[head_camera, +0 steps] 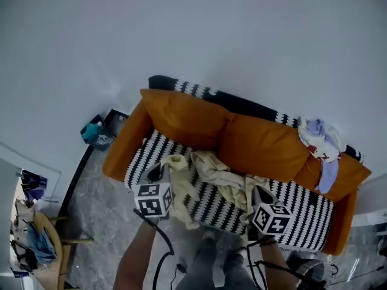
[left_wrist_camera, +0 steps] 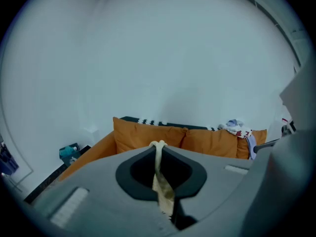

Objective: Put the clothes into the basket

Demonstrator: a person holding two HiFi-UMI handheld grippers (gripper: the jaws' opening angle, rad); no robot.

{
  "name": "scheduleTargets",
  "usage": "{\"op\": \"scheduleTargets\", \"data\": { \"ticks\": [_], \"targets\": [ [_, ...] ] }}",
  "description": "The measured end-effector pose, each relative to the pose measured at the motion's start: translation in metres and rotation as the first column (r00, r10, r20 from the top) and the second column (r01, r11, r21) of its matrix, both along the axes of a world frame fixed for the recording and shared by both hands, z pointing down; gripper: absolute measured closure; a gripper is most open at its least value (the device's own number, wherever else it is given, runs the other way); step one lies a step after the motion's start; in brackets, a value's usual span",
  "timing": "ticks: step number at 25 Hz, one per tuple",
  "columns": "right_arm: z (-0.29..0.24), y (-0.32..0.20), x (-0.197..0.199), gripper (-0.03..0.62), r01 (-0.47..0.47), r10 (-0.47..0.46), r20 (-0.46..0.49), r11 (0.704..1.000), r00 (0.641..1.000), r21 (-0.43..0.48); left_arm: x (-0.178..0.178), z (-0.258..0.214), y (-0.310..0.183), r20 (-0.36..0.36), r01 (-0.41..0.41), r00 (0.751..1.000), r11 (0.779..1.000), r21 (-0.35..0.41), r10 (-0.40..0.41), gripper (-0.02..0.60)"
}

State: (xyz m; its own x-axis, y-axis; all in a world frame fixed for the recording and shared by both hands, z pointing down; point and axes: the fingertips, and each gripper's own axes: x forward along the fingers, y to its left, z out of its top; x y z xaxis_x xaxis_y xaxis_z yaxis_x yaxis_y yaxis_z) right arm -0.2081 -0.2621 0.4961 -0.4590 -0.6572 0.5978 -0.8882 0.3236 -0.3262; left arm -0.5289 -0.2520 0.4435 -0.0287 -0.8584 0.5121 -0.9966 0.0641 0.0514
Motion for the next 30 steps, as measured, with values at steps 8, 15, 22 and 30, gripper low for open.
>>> {"op": "scheduleTargets", "data": {
  "ticks": [8,15,22,30],
  "targets": [
    [-0.094,-0.001,0.004,0.591,0.039,-0.046,0.052,0.990,0.998,0.137,0.033,-0.137,-0.006,0.066,-0.084,0.995,0.968,0.237,0.071,0.568],
    [-0.168,-0.002,0.021,0.591,0.053,-0.072,0.065,0.966,0.995,0.255,0.071,-0.239,-0.001,0.102,-0.126,0.990,0.934,0.335,0.097,0.568],
    [-0.226,0.000,0.043,0.591,0.025,-0.052,0.068,0.934,0.996,0.357,0.107,-0.333,0.014,0.163,-0.192,0.978,0.880,0.435,0.133,0.568],
    [-0.264,-0.007,0.078,0.591,-0.066,0.047,0.055,0.907,0.997,0.416,0.145,-0.386,-0.009,0.189,-0.291,0.956,0.814,0.503,0.225,0.568]
  ]
}}
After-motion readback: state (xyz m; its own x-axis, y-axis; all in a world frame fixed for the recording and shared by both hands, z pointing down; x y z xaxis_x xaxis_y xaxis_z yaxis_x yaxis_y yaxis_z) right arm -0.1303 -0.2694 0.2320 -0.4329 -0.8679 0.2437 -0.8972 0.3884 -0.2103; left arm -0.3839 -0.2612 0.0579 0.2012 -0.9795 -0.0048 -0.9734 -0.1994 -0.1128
